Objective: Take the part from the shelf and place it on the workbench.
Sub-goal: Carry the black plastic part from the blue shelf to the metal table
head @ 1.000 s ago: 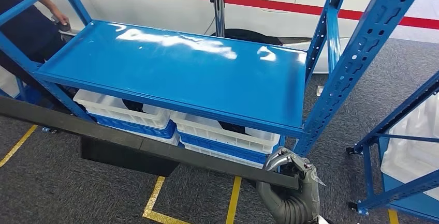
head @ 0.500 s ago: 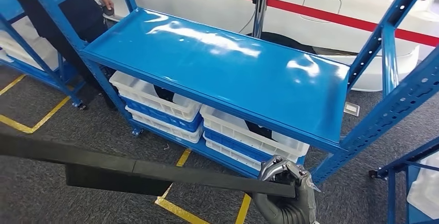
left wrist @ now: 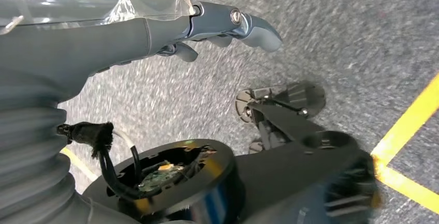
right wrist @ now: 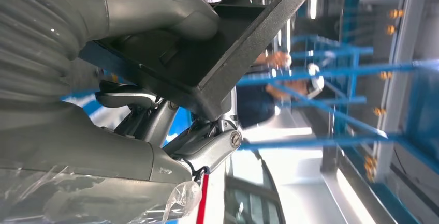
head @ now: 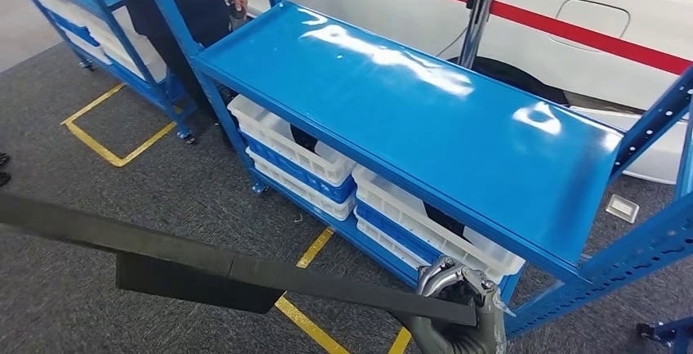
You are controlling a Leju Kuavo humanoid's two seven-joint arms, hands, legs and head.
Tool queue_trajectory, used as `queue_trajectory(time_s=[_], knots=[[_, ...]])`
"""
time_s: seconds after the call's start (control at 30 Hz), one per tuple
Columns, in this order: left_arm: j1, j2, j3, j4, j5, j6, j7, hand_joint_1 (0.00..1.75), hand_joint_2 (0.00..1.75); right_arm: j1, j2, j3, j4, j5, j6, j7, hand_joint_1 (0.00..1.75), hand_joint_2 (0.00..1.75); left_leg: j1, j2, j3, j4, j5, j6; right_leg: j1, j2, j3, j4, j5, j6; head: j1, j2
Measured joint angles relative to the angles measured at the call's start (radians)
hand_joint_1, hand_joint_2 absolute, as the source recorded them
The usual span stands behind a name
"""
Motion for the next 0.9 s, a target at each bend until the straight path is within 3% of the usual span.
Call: queue_trajectory(time_s=[0.03,0.07,0.13,0.2,0.27,0.3,0.37,0.43,0.47,0.5,0.53,0.57,0.63,0.67,0.7,0.73,0.77,0.8,0.83,0.9], knots=[[0.001,0.000,0.000,0.000,0.000,0.000,0.000,0.00,1.75,0.002,0.000,0.000,0.000,-0.001,0.004,-0.001,1.75,1.75,-0.001,0.004,0.010,-0.020,0.017,0.004,0.001,-0.013,0.001,0.000,-0.001,0.000,0.000,0.000],[0.003,0.000,0.000,0.000,0.001,-0.001,0.000,0.00,1.75,0.002,0.000,0.000,0.000,0.000,0.008,-0.002,1.75,1.75,-0.003,0.012,0.039,-0.078,0.046,0.009,0.002,-0.025,0.003,0.000,-0.002,0.000,0.000,0.000],[0.001,0.000,0.000,0.000,0.000,-0.003,0.002,0.00,1.75,0.003,0.001,0.000,0.000,0.003,0.014,-0.005,1.75,1.75,-0.012,0.061,0.116,-0.222,0.099,0.020,0.005,-0.046,0.009,0.000,-0.007,0.003,0.000,0.000],[-0.003,0.000,0.000,0.000,0.000,-0.005,0.005,0.00,1.75,0.003,0.001,0.000,-0.001,0.006,0.020,-0.005,1.75,1.75,-0.023,0.090,0.151,-0.293,0.116,0.030,0.008,-0.065,0.014,0.000,-0.013,0.010,0.000,0.000],[-0.005,0.000,0.000,0.000,0.000,-0.007,0.012,0.00,1.75,0.004,0.002,0.001,-0.001,0.006,0.024,-0.005,1.75,1.75,-0.026,0.069,0.150,-0.300,0.118,0.038,0.009,-0.084,0.020,-0.003,-0.017,0.018,0.001,0.000],[-0.004,0.000,0.000,0.000,0.000,-0.008,0.016,0.00,1.75,0.007,0.002,0.001,-0.001,0.004,0.026,-0.005,1.75,1.75,-0.023,0.057,0.153,-0.305,0.122,0.042,0.008,-0.079,0.022,0.000,-0.022,0.023,0.001,0.000],[-0.001,0.001,0.000,0.000,-0.002,-0.009,0.020,0.00,1.75,0.016,0.003,0.001,-0.001,-0.001,0.032,-0.006,1.75,1.75,-0.015,0.033,0.159,-0.315,0.130,0.052,0.006,-0.031,0.003,0.055,-0.062,0.031,0.003,0.000],[-0.003,0.002,-0.001,0.000,-0.007,-0.013,0.021,0.00,1.75,0.030,0.003,0.001,0.000,-0.004,0.036,-0.011,1.75,1.75,-0.012,0.008,0.157,-0.317,0.134,0.058,0.003,0.023,-0.059,0.188,-0.130,0.033,0.004,0.000],[-0.004,0.002,-0.001,0.000,-0.010,-0.014,0.021,0.00,1.75,0.038,0.003,0.001,0.000,-0.005,0.037,-0.013,1.75,1.75,-0.012,-0.007,0.156,-0.316,0.135,0.060,0.002,0.033,-0.091,0.252,-0.154,0.034,0.004,0.000],[-0.004,0.002,-0.002,0.000,-0.013,-0.016,0.022,0.00,1.75,0.045,0.003,0.001,0.000,-0.006,0.038,-0.015,1.75,1.75,-0.011,-0.023,0.155,-0.316,0.136,0.060,0.002,0.037,-0.111,0.288,-0.158,0.035,0.004,0.000],[-0.003,0.002,-0.002,0.000,-0.016,-0.017,0.023,0.00,1.75,0.050,0.003,0.001,0.000,-0.007,0.039,-0.017,1.75,1.75,-0.010,-0.040,0.156,-0.315,0.136,0.059,0.001,0.039,-0.112,0.281,-0.140,0.035,0.004,0.000],[-0.002,0.002,-0.003,0.000,-0.019,-0.017,0.024,0.00,1.75,0.055,0.003,0.001,0.000,-0.009,0.041,-0.017,1.75,1.75,-0.009,-0.056,0.157,-0.313,0.135,0.058,0.000,0.046,-0.093,0.235,-0.105,0.036,0.004,0.000],[-0.001,0.002,-0.004,0.000,-0.026,-0.017,0.024,0.00,1.75,0.062,0.003,0.001,0.000,-0.013,0.045,-0.017,1.75,1.75,-0.008,-0.084,0.155,-0.305,0.132,0.051,-0.008,0.097,-0.035,0.094,-0.030,0.038,0.005,0.000],[-0.002,0.002,-0.005,0.000,-0.028,-0.016,0.023,0.00,1.75,0.064,0.003,0.001,0.001,-0.014,0.048,-0.016,1.75,1.75,-0.008,-0.096,0.151,-0.300,0.131,0.045,-0.012,0.122,-0.017,0.046,-0.010,0.037,0.005,0.000],[-0.004,0.002,-0.006,0.000,-0.031,-0.016,0.020,0.00,1.75,0.067,0.003,0.000,0.001,-0.015,0.049,-0.014,1.75,1.75,-0.008,-0.107,0.145,-0.297,0.131,0.039,-0.014,0.139,-0.009,0.021,-0.002,0.034,0.005,0.000],[-0.005,0.002,-0.008,0.000,-0.033,-0.016,0.016,0.00,1.75,0.068,0.003,0.000,0.001,-0.015,0.052,-0.011,1.75,1.75,-0.007,-0.118,0.140,-0.296,0.132,0.033,-0.012,0.139,-0.008,0.015,-0.002,0.029,0.004,0.000],[-0.004,0.002,-0.010,0.000,-0.036,-0.016,0.010,0.00,1.75,0.068,0.003,0.000,0.001,-0.015,0.054,-0.006,1.75,1.75,-0.004,-0.130,0.136,-0.297,0.134,0.028,-0.009,0.124,-0.008,0.015,-0.001,0.022,0.004,0.000],[-0.002,0.002,-0.013,0.000,-0.038,-0.016,0.003,0.00,1.75,0.067,0.003,0.000,0.001,-0.015,0.057,-0.001,1.75,1.75,-0.002,-0.129,0.133,-0.295,0.134,0.022,-0.007,0.110,-0.006,0.013,0.000,0.015,0.004,0.000],[0.000,0.002,-0.015,0.000,-0.040,-0.017,-0.006,0.00,1.75,0.065,0.003,0.000,0.001,-0.015,0.060,0.005,1.75,1.75,-0.003,-0.112,0.126,-0.283,0.127,0.017,-0.007,0.095,-0.005,0.012,0.001,0.008,0.003,0.000],[0.000,0.002,-0.019,0.000,-0.042,-0.017,-0.024,0.00,1.75,0.064,0.005,0.000,0.001,-0.015,0.066,0.016,1.75,1.75,-0.004,-0.047,0.085,-0.198,0.082,0.007,-0.007,0.064,-0.002,0.009,0.001,-0.003,0.001,0.000]])
